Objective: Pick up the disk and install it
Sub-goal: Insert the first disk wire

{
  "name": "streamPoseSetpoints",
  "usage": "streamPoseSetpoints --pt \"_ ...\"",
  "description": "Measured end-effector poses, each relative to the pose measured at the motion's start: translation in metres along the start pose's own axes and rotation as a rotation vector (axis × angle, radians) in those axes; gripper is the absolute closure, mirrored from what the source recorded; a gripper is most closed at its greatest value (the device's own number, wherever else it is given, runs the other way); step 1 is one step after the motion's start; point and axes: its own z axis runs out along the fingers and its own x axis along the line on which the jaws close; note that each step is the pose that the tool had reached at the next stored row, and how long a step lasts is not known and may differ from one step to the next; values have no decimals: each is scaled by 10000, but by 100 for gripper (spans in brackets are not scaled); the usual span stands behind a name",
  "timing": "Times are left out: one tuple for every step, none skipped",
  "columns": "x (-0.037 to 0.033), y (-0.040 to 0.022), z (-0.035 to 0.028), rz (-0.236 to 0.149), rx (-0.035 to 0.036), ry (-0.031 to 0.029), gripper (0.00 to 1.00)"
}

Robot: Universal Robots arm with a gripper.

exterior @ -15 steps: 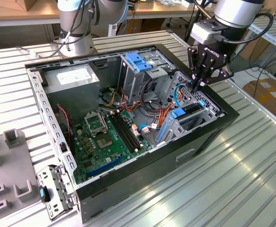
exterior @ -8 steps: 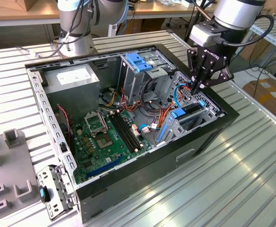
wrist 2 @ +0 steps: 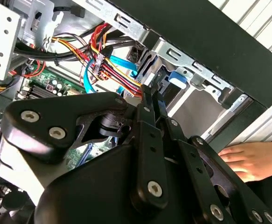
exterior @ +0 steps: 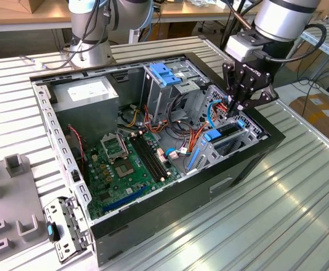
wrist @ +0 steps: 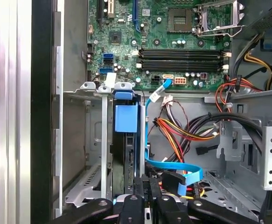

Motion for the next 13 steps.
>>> streamPoseSetpoints --pt "13 1 9 0 2 -8 84" --pt "28 2 16 2 10 -15 84" --pt "47 3 25 3 25 -25 84" --pt "56 6 31 5 50 -35 84" --pt "55 8 36 13 72 -39 84" --pt "55 12 39 24 88 -37 84" --pt "56 19 43 39 100 -37 84" --pt "55 23 48 59 105 -38 84" --pt "55 25 52 101 105 -37 84" --pt "55 28 58 141 105 -37 84" --pt "56 32 65 151 108 -38 84" --pt "66 37 68 153 119 -42 84" --pt "75 46 73 155 137 -62 84"
